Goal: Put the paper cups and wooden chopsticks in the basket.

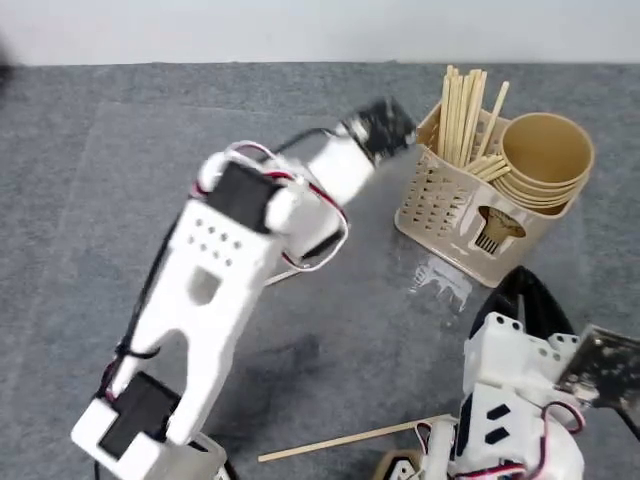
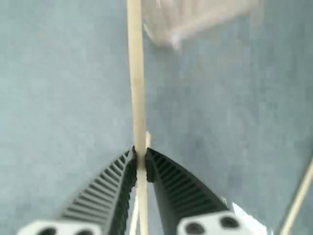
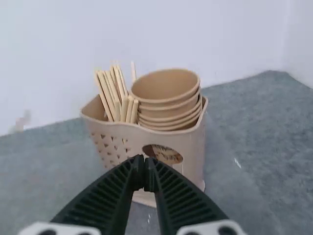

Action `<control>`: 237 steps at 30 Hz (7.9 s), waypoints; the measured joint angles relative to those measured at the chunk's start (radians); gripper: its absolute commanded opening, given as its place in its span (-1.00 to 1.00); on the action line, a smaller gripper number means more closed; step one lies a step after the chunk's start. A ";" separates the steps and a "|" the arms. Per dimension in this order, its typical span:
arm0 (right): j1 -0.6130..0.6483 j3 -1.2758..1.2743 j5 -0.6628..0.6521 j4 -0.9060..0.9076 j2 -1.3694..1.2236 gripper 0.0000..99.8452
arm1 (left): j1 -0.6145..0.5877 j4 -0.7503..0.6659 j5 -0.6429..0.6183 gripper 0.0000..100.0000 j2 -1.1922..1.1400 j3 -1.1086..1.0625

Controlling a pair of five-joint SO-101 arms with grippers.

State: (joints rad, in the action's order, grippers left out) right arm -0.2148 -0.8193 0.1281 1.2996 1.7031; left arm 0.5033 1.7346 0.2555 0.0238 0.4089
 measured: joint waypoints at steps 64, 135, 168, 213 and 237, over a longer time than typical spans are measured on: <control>0.091 -0.149 -0.009 0.006 -0.002 -0.98 | -0.058 -0.035 -0.184 -0.78 -0.500 0.605; 0.091 -0.149 -0.009 0.006 -0.002 -0.98 | -0.163 -0.095 0.348 -0.98 -0.155 -0.443; 0.091 -0.149 -0.009 0.006 -0.002 -0.98 | 0.160 -1.142 -0.292 -0.98 -0.038 0.144; -0.057 -0.149 -0.009 -0.074 -0.002 -0.98 | 0.137 -0.161 -0.258 -0.68 -0.212 0.204; 0.052 -0.021 0.157 0.055 0.000 -0.98 | 0.364 -0.529 -0.278 -0.59 0.382 -0.970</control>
State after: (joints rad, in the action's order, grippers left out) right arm -0.1626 -0.8408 0.2846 1.3548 1.7031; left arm 0.8669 1.2052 -0.0222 0.4058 -0.5608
